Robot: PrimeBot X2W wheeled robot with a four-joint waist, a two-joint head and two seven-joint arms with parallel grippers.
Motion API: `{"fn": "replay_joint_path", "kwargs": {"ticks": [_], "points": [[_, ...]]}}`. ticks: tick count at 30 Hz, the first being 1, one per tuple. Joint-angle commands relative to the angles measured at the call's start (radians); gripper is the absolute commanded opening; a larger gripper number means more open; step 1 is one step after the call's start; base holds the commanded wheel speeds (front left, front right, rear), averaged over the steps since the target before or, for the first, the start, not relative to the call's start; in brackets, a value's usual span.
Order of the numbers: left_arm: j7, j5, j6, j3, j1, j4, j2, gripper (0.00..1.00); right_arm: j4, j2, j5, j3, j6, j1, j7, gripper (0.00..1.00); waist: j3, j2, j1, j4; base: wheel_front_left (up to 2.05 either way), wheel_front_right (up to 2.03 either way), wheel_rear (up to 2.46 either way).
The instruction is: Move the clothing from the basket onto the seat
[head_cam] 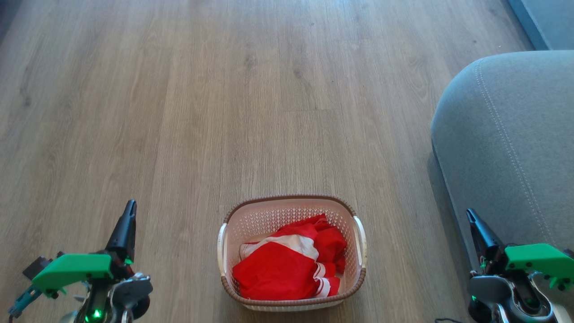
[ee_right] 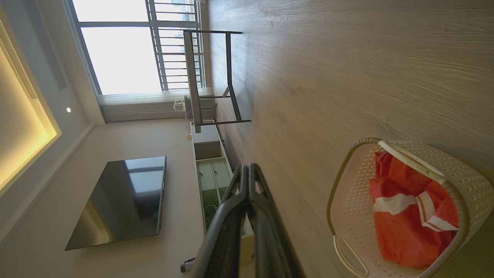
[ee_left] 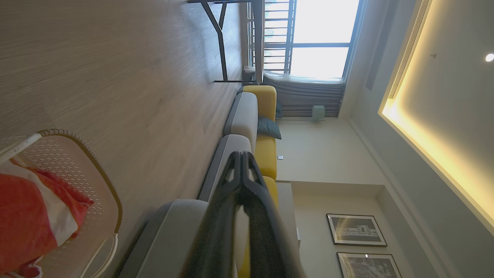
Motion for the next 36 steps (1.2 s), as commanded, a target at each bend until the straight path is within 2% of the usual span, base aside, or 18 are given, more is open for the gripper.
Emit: {"fn": "replay_joint_path", "kwargs": {"ticks": [1,3,4,8,25,36], "points": [[0.004,-0.004,-0.007,0.036,-0.055,-0.035,0.006,0.00,-0.040,-0.005,0.007,0.018,0.002,-0.049,0.007,0.00,0.000,0.0000,0.0000,0.000,0.00,0.00,0.00],[0.004,-0.004,-0.007,0.036,-0.055,-0.035,0.006,0.00,-0.040,-0.005,0.007,0.018,0.002,-0.049,0.007,0.00,0.000,0.0000,0.0000,0.000,0.00,0.00,0.00],[0.000,0.000,0.000,0.000,0.000,0.000,0.000,1.00,0.000,0.000,0.000,0.000,0.000,0.000,0.000,1.00,0.000,0.0000,0.0000,0.000,0.00,0.00,0.00],[-0.001,0.000,0.001,-0.003,0.031,0.053,-0.003,1.00,0.053,0.006,-0.001,0.006,0.000,0.024,-0.002,1.00,0.000,0.0000,0.0000,0.000,0.00,0.00,0.00],[-0.045,0.027,0.000,-0.015,-0.025,0.075,0.008,1.00,0.060,-0.012,-0.031,0.036,0.000,-0.032,-0.043,1.00,0.000,0.0000,0.0000,-0.001,0.00,0.00,0.00],[-0.084,0.102,-0.001,-0.036,-0.063,0.093,0.028,1.00,0.088,-0.035,-0.089,0.084,0.001,-0.078,-0.084,1.00,0.002,0.0000,0.0000,-0.001,0.00,0.00,0.00]]}}
